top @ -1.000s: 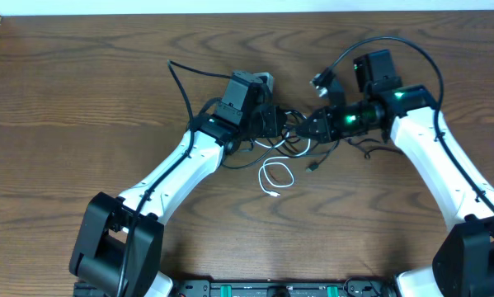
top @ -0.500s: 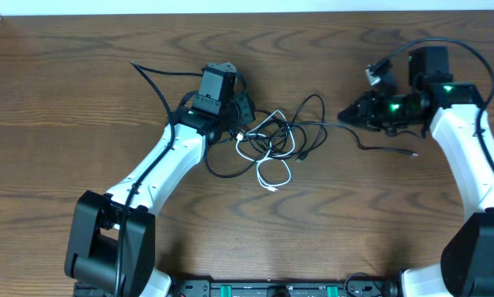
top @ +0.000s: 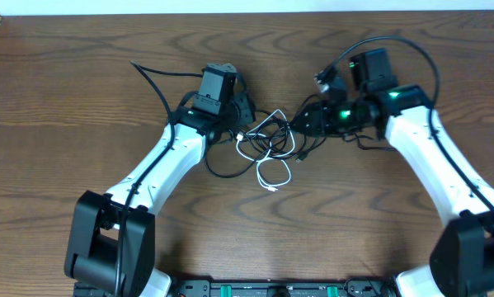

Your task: Untangle cables

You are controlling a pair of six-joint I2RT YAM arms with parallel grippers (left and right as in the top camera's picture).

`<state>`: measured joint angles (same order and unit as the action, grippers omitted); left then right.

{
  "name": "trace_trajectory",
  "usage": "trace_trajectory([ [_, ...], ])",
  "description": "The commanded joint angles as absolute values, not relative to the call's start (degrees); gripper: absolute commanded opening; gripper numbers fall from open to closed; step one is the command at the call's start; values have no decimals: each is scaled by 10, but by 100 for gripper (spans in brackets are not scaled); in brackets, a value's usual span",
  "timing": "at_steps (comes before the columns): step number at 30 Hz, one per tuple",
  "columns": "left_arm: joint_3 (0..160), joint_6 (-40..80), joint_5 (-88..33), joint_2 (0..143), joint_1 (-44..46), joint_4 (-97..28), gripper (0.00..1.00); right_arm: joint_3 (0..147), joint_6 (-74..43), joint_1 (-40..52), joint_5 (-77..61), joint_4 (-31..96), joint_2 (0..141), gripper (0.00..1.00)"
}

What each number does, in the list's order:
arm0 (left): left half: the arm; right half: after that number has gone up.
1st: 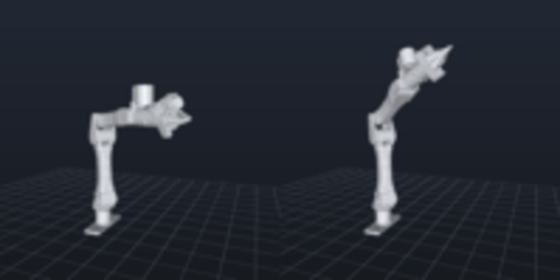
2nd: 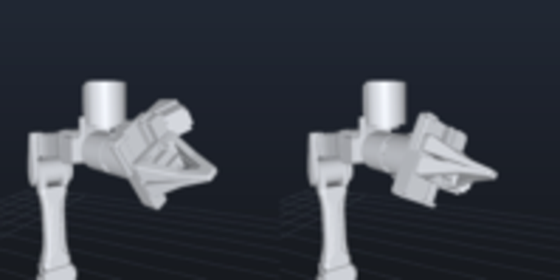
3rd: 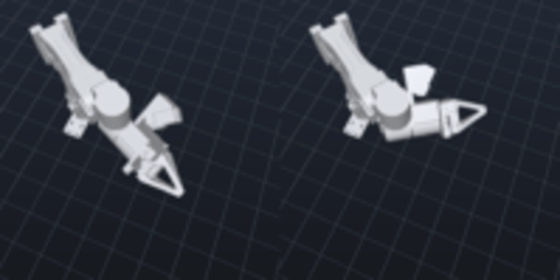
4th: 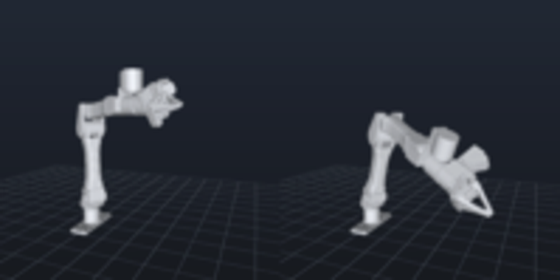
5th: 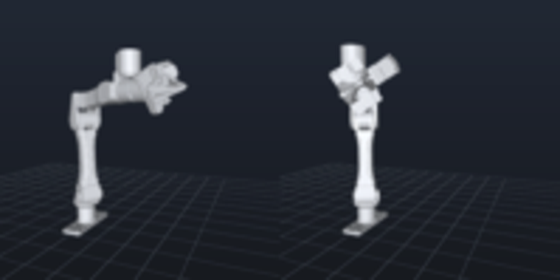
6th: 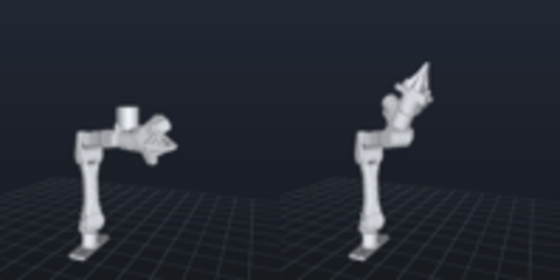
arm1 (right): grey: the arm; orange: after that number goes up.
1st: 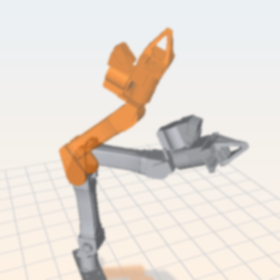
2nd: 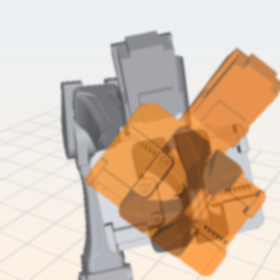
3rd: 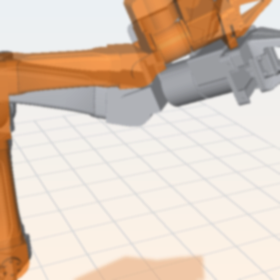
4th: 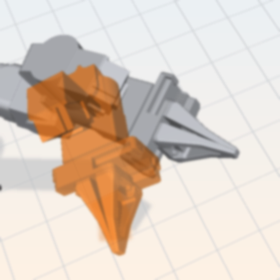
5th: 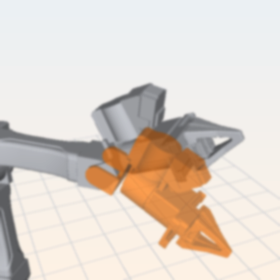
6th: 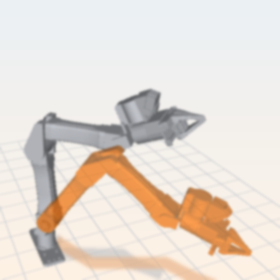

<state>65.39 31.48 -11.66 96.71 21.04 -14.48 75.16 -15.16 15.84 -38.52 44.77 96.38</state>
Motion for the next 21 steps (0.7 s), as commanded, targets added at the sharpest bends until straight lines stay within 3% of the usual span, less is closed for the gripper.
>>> trace_trajectory([
  [1,649,307,-113,972,196,-150,44,752,-174,171,-374,438,997,45],
  [17,649,307,-113,972,177,-164,44,752,-102,206,-506,340,1083,42],
  [19,649,307,-113,972,177,-164,44,752,-102,208,-515,336,1084,36],
  [21,649,307,-113,972,177,-164,44,752,-102,207,-534,333,1084,23],
])
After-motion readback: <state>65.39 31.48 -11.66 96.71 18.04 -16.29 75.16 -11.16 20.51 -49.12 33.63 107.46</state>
